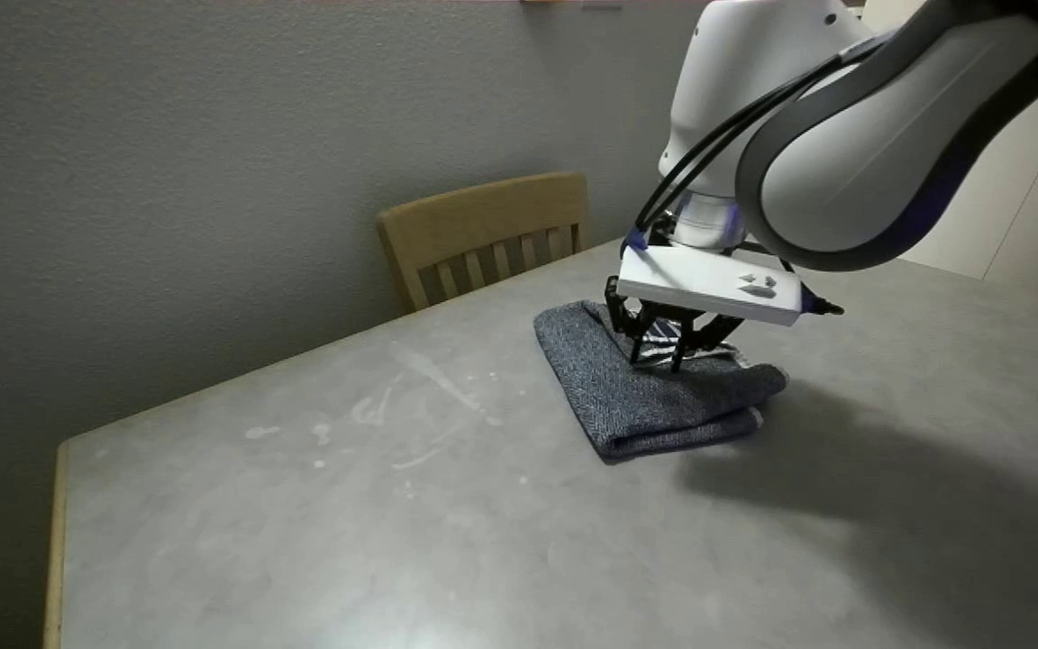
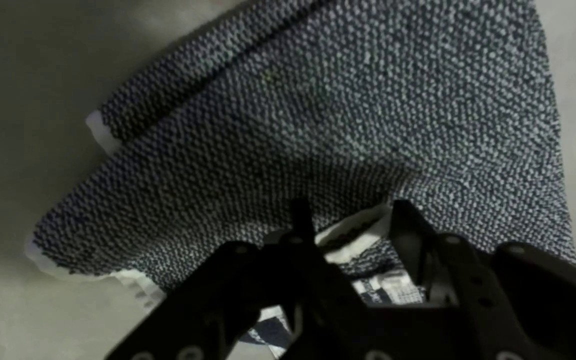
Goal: Fold the gray towel
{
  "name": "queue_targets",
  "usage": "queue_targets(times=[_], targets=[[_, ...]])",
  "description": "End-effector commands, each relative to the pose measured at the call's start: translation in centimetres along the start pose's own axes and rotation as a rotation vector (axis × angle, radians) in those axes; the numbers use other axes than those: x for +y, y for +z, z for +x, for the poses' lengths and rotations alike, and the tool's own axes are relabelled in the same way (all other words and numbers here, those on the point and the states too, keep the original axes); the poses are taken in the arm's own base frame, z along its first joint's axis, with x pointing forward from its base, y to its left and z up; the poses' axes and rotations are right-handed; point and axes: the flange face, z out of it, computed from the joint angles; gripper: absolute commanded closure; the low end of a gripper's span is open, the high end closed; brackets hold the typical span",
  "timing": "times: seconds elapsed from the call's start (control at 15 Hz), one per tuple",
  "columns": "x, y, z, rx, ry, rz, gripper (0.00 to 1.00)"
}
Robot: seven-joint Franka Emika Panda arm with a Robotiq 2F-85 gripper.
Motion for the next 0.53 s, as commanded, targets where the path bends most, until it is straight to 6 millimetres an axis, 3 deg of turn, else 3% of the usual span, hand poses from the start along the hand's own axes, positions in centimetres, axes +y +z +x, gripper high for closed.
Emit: queue_targets(times=[0.0, 0.2, 0.33, 0.47], targets=[[0.11, -0.03, 0.04, 0.001, 0.007, -0.009, 0.43], [0.04, -0.08, 0.43, 0.004, 0.003, -0.009, 0.26], [-0.01, -0.05, 0.67, 0.004, 0.000, -0.011, 0.22], [-0.11, -0.04, 0.89, 0.003, 0.000, -0.011, 0.27]])
